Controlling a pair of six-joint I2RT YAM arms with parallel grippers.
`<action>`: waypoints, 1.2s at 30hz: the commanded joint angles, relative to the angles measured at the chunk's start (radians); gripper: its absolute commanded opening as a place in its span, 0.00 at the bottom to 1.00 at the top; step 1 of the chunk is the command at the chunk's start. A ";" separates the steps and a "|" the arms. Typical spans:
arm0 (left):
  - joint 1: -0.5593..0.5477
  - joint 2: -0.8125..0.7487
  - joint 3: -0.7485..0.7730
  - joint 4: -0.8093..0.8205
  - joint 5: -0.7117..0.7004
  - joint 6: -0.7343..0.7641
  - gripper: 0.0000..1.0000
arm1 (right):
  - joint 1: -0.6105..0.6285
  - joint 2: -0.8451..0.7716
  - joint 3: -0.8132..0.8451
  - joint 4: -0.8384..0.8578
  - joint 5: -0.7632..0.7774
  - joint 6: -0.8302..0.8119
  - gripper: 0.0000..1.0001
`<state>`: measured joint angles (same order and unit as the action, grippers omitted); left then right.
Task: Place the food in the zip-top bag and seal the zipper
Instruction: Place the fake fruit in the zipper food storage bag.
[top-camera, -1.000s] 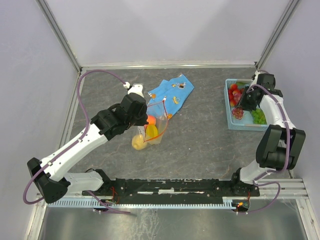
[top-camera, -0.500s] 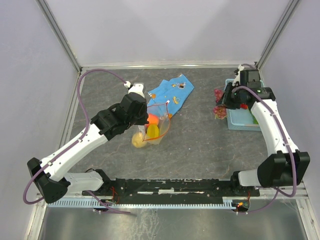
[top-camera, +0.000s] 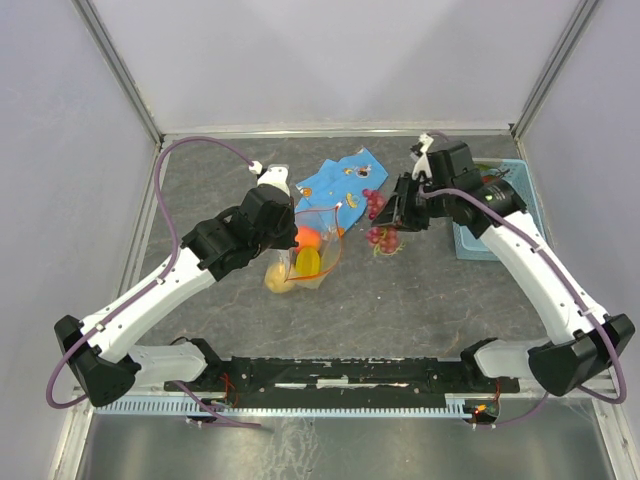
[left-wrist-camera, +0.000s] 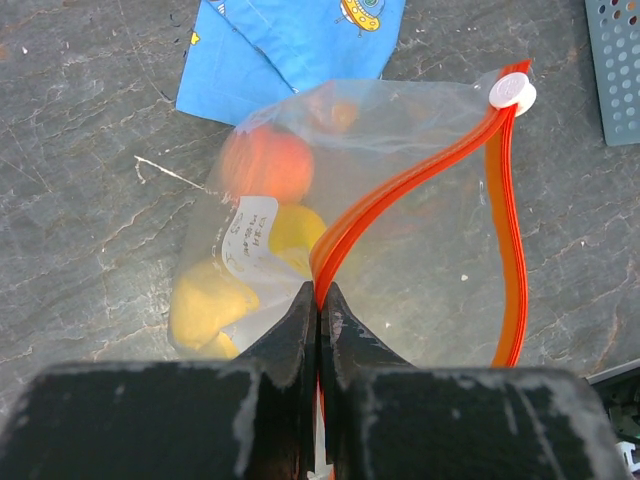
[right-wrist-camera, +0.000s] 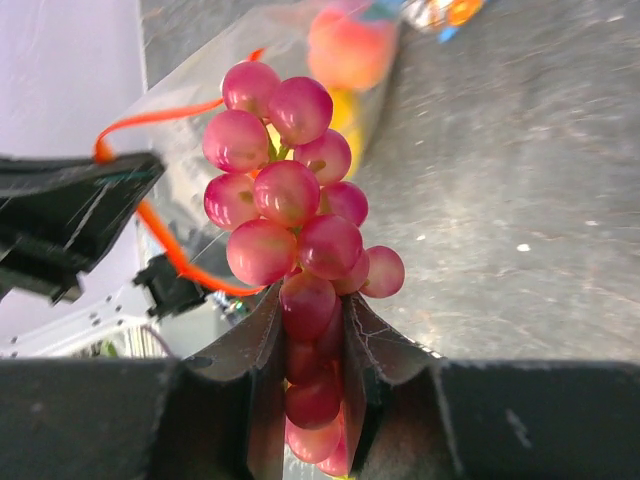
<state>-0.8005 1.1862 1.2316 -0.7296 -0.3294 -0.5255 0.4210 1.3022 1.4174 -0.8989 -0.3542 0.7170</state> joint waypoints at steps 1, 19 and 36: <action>0.000 -0.007 0.029 0.055 0.016 0.029 0.03 | 0.100 0.026 0.077 0.049 -0.078 0.102 0.07; 0.001 0.010 0.030 0.071 0.014 0.014 0.03 | 0.323 0.245 0.163 0.023 -0.167 0.152 0.05; 0.000 -0.017 0.002 0.112 0.130 -0.026 0.03 | 0.314 0.379 0.219 0.197 0.195 0.276 0.07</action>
<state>-0.8005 1.1995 1.2312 -0.6777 -0.2325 -0.5266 0.7387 1.6669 1.5940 -0.7807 -0.3000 0.9627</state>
